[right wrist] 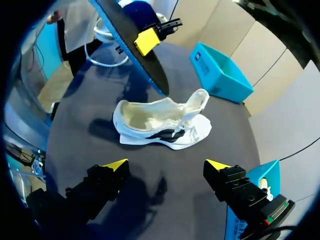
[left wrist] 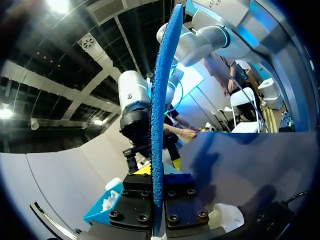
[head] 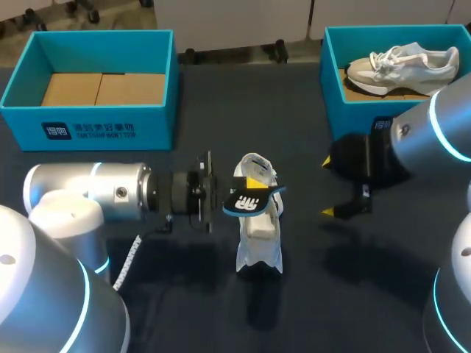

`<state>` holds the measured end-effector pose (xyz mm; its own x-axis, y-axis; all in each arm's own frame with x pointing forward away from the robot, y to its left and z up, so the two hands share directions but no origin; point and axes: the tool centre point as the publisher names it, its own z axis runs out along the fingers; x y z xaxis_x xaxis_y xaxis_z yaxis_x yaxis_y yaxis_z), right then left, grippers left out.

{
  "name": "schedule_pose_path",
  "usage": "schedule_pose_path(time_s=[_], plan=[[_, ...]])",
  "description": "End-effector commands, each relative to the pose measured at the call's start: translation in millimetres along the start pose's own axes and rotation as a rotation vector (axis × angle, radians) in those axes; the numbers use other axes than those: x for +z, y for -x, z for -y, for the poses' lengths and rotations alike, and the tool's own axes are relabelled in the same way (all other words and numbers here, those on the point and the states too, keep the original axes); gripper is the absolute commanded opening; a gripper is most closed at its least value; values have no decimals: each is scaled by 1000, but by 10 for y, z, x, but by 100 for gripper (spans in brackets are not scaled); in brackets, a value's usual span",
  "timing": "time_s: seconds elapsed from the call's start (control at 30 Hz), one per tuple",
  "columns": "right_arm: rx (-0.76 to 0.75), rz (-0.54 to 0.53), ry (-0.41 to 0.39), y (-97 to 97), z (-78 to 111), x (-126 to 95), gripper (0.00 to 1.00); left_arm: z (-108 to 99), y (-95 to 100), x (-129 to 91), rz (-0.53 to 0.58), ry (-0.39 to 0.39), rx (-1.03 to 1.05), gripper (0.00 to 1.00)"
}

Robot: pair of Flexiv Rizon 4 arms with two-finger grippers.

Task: Take the shoe out of the shoebox, open the shoe tongue, remove and reinsert the insole, then place the shoe into the shoebox

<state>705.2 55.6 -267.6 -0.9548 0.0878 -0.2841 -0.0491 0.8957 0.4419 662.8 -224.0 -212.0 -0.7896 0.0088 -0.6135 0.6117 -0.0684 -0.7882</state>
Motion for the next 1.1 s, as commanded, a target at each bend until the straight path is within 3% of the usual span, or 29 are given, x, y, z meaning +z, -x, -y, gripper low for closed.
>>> schedule_pose_path(time_s=[0.03,0.3,1.1], plan=[[-10,4,0,-30,-62,234,100,-60,-58,24,-1,8,-5,0],[-40,-46,-20,-121,-141,456,100,-116,-154,-6,-3,16,-18,0],[-48,-64,9,-172,-188,617,100,-247,-306,-84,-28,72,-34,0]])
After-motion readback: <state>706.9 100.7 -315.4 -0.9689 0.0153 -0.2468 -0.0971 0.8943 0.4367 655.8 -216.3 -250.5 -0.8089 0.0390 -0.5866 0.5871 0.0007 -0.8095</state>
